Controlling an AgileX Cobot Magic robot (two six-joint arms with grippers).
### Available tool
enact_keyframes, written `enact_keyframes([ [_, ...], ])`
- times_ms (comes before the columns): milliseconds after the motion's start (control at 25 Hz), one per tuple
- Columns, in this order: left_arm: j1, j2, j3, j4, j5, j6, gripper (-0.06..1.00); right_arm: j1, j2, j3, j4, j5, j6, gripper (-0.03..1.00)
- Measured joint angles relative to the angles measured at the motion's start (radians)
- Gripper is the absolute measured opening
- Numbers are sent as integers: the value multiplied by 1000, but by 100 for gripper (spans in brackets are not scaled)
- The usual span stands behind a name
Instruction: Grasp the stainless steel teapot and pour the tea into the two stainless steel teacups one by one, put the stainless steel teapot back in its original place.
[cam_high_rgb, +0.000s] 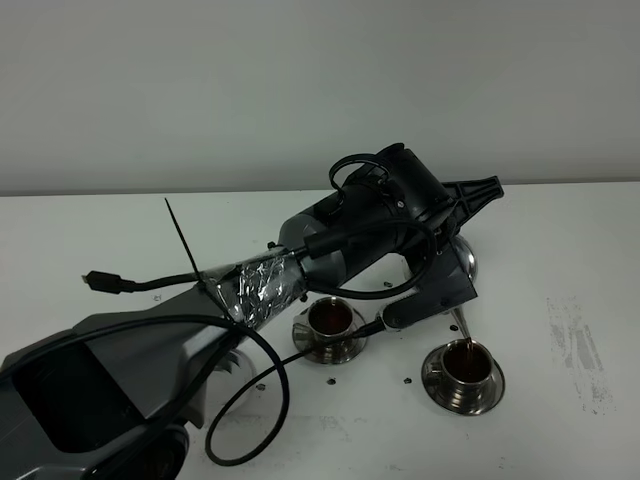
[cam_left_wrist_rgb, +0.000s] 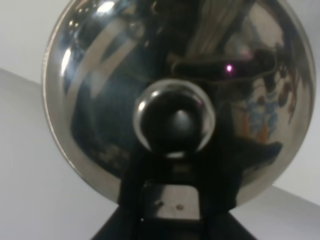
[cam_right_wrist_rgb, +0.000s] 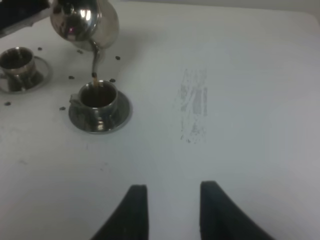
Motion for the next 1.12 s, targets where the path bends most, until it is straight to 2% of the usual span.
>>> enact_keyframes([
  [240,5,0,0,-7,14,-37,21,0,0,0,0,0,0,24],
  [680,44,0,0,-79,31,-60,21,0,0,0,0,0,0,24],
  [1120,76,-9,0,-214,68,-118,21,0,0,0,0,0,2,24],
])
